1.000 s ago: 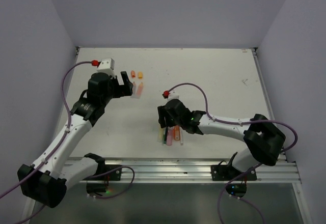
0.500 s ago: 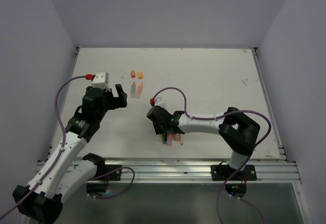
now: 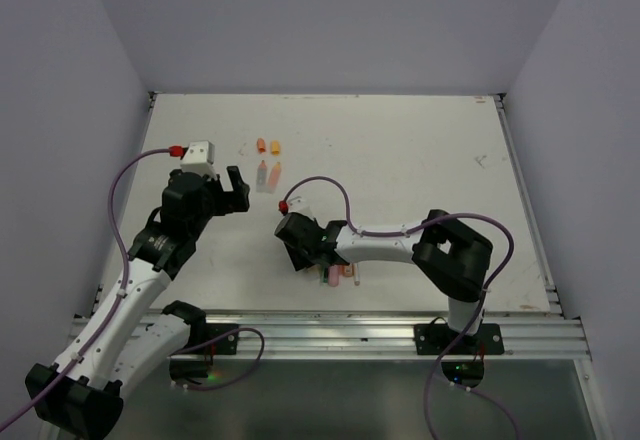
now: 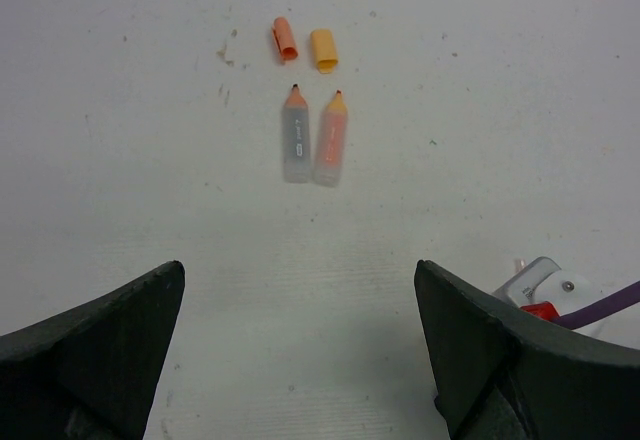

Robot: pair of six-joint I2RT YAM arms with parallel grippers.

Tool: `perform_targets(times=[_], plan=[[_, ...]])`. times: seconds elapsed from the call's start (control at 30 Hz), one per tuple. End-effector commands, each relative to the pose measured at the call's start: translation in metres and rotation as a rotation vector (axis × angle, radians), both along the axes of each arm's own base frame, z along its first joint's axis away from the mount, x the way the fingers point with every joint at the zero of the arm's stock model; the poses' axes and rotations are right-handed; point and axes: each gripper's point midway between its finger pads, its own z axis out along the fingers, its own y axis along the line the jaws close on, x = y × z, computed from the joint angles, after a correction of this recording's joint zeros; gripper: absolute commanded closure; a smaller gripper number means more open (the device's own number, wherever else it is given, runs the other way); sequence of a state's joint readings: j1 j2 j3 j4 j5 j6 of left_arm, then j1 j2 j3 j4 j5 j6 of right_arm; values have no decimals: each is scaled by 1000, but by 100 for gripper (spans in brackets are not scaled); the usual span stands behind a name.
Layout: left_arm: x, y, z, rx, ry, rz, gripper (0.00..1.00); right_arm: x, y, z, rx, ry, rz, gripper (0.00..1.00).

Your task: Open the pen caps

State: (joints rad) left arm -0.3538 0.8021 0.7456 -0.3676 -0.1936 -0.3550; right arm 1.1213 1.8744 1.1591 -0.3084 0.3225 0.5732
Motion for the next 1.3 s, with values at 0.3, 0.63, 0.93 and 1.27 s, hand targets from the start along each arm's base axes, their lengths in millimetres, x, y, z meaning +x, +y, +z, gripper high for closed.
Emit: perform_targets(times=[0.3,0.63,0.93,1.27], plan=[[3,-8,-3,-22,9,-40,0,-18,-13,0,-44,55,54,52],[-1,-33,-14,-150,42,-113,0,-21,5,18,80,26,129,96],[-21,-79,-31,-386,102,-283,2,-9,20,106,395,-213,169,100],[-35,-126,-26,-490,95,-381,10,-5,14,157,573,-384,179,100]])
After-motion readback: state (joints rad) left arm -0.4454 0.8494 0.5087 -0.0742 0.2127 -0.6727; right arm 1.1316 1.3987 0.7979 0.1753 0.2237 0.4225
